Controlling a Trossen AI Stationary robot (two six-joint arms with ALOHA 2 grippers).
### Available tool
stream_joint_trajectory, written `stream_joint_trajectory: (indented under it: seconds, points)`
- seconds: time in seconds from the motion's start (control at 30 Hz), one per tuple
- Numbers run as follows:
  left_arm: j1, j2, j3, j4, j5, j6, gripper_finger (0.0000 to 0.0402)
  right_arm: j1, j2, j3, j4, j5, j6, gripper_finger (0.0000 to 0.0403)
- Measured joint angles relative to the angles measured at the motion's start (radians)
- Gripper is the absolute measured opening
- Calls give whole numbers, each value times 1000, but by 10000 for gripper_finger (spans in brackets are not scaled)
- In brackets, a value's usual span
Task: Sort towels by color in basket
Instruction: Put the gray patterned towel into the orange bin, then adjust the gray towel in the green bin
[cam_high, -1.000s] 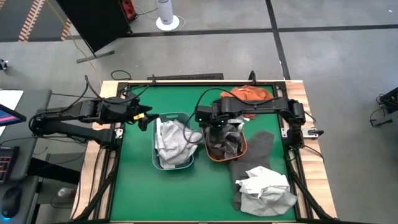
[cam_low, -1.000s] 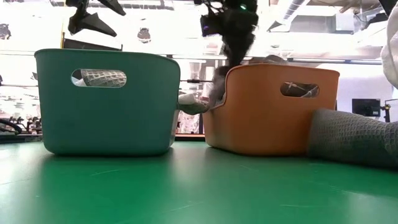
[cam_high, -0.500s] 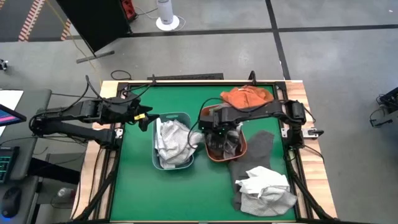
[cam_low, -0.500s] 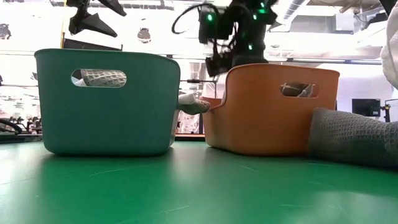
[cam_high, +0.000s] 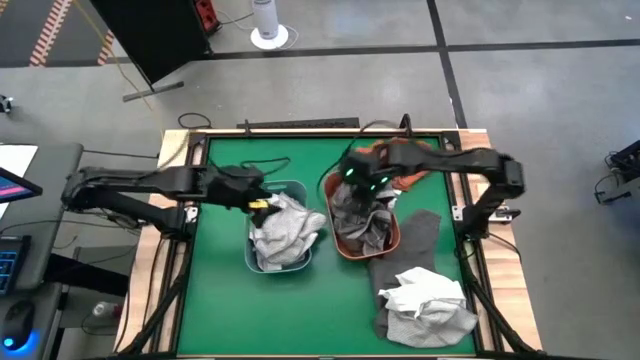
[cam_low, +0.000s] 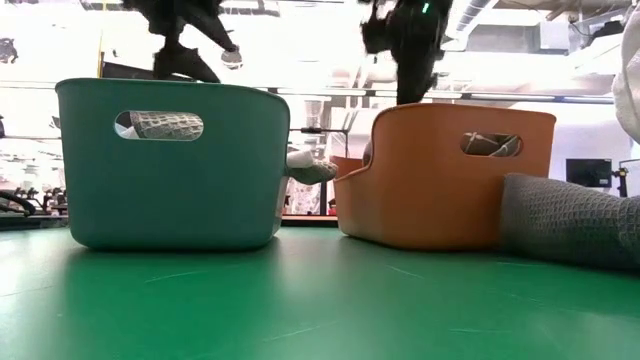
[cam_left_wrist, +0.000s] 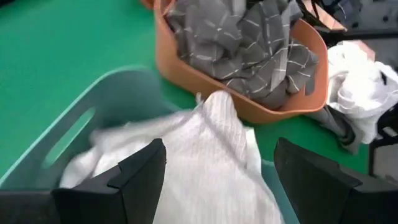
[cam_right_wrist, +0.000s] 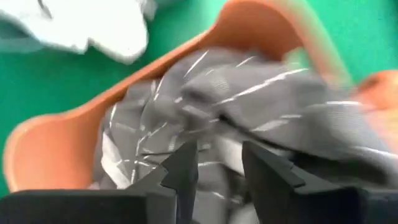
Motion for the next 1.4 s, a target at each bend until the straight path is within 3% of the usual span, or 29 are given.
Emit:
stream_joint_trajectory:
  seconds: [0.27, 0.4, 0.7, 0.87, 1.03, 1.23, 1.4]
  points:
    - [-17, 229, 2, 165, 96, 99, 283, -61, -255, 46, -23, 162, 13, 155]
    - [-34, 350, 80, 152, 98, 191, 283, -73, -354, 46, -16, 252, 15, 155]
    - [-33, 663, 412, -118, 53, 433, 283, -59, -415, 46, -39, 282, 21, 155]
    - [-33, 788, 516, -256, 33, 551, 278, -34, -415, 46, -42, 281, 21, 155]
    - [-35, 835, 561, -313, 28, 613, 210, -23, -414, 46, -32, 282, 24, 155]
    - [-37, 824, 561, -324, 22, 631, 35, -23, -414, 46, -21, 283, 24, 155]
    - [-41, 750, 561, -324, 19, 620, 9, -24, -414, 46, -21, 284, 24, 155]
